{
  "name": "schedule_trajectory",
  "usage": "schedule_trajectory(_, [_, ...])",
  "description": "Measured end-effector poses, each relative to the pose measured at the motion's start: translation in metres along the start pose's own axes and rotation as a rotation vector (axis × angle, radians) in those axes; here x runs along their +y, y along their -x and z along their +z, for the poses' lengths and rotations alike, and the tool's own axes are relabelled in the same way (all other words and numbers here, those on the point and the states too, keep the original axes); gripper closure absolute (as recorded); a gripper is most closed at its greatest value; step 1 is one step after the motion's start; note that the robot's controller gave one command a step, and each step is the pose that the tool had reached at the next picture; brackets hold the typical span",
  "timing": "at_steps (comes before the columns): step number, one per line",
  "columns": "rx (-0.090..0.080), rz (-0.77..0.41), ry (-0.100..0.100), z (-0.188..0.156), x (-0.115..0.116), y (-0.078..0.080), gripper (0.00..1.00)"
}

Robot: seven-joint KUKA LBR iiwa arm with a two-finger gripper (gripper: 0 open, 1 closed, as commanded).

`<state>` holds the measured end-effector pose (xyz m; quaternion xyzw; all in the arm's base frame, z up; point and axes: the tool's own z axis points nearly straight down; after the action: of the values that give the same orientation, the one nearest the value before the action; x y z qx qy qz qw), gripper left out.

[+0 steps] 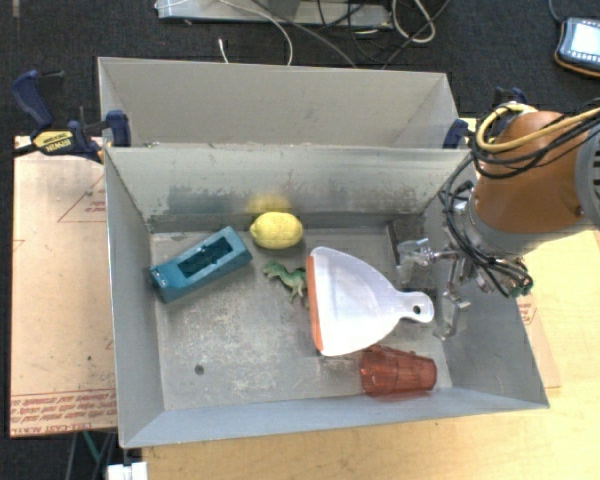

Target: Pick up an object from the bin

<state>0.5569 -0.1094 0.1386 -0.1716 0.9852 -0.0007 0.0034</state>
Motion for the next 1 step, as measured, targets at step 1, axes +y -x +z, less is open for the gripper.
schedule_trajectory(1, [0.007,-0.073,0.006,0.0393,0.0218,0.0094,0.00])
